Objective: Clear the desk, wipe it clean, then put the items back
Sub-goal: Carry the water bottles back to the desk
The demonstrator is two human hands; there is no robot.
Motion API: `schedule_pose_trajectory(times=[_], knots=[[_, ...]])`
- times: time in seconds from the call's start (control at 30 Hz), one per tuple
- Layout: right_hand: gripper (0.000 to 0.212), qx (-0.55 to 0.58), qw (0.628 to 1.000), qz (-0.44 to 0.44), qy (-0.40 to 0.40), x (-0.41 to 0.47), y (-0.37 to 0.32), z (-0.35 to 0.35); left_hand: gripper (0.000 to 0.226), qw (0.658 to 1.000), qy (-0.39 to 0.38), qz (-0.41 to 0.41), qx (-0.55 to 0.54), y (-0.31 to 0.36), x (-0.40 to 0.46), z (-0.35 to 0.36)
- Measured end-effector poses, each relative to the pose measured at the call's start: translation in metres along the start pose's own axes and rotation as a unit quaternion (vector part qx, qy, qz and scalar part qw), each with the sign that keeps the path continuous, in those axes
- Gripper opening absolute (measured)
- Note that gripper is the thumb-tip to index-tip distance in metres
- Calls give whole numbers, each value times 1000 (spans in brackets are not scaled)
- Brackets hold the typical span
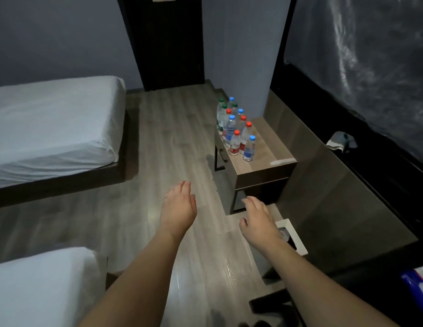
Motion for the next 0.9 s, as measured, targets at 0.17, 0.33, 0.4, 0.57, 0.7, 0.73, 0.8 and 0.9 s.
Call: schedule_pose_trajectory(times=[0.17,0.33,0.4,0.57,0.7,0.73,0.8,0.9], knots=[[56,-17,999,32,4,104,21,-5,43,999,-31,22,7,0,99,33],[47,-5,998,65,-3,206,27,-22,41,997,-54,46,21,-5,195,41],[44,11,996,90,-1,246,29,-28,42,997,-56,39,22,-14,237,38],[48,62,983,170,7,329,50,-33,41,996,-70,47,33,-27,347,46],[47,104,955,274,40,370,84,-41,39,986,-98,133,12,6,439,75],[48,112,945,302,53,373,93,-45,38,981,-103,166,5,23,459,82],[48,132,924,353,70,376,113,-50,38,970,-111,215,-13,59,492,92],[45,160,885,425,106,379,148,-62,36,949,-126,288,-30,122,527,113]])
Point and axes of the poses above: each hand's wrist, its own x-axis towards the middle knuckle, its own z-axis out of the palm, y = z × x, the point moved 9 cm from there along x, towards the middle knuckle, and after that the axes turned 2 degrees about -x, right-handed, at the moved point
